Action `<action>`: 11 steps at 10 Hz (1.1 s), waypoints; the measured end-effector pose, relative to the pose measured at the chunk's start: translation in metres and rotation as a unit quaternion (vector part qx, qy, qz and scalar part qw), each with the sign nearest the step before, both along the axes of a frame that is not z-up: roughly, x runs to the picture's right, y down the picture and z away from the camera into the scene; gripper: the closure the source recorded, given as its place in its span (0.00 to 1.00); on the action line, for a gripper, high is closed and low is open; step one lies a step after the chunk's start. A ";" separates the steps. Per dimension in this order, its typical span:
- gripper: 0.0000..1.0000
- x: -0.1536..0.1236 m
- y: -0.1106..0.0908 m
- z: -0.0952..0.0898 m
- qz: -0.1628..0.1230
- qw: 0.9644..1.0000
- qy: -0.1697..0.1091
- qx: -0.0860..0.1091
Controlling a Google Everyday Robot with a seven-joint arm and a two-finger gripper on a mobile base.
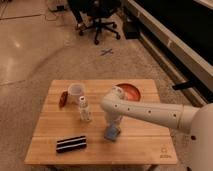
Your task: Wipe the white sponge on the table
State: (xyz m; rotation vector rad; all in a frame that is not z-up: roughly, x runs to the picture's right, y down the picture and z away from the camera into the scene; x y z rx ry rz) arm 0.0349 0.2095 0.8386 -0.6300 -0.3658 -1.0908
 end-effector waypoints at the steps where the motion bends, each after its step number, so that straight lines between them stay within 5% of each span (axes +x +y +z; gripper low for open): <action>1: 1.00 -0.008 -0.001 0.002 -0.003 1.000 -0.008 0.000; 7: 1.00 -0.059 -0.031 0.021 -0.022 0.998 -0.051 0.022; 11: 1.00 -0.070 -0.062 0.041 -0.024 0.997 -0.052 0.045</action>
